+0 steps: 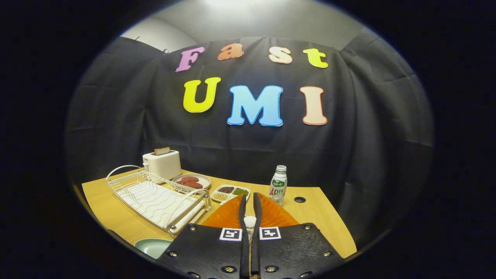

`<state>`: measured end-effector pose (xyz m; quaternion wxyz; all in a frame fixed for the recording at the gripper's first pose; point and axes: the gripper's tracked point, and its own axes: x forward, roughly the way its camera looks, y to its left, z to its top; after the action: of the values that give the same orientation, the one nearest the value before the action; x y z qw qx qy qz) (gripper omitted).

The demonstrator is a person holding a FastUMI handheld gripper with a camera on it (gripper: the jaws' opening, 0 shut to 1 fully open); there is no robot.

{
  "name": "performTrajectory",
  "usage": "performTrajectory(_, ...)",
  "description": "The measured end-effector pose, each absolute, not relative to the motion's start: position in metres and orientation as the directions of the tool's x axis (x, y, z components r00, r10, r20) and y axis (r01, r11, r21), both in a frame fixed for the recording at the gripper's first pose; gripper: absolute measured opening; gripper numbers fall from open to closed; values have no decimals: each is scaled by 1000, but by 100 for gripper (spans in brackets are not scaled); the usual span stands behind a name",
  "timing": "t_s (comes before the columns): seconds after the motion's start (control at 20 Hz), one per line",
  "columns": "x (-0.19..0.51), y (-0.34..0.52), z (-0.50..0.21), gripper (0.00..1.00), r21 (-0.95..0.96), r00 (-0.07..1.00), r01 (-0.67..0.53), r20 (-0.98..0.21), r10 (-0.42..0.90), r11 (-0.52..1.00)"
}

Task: Take the plate from the dish rack, then take the spoon from the basket and place it into the plate.

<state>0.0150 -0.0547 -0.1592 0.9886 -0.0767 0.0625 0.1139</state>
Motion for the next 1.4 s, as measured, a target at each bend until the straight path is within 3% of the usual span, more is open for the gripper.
performTrajectory(0.6,-38,-40,-106,2,-117,951,-260,-205,233,958)
performTrajectory(1.4,-89,12,-179,2,-87,853,-392,-408,327,916)
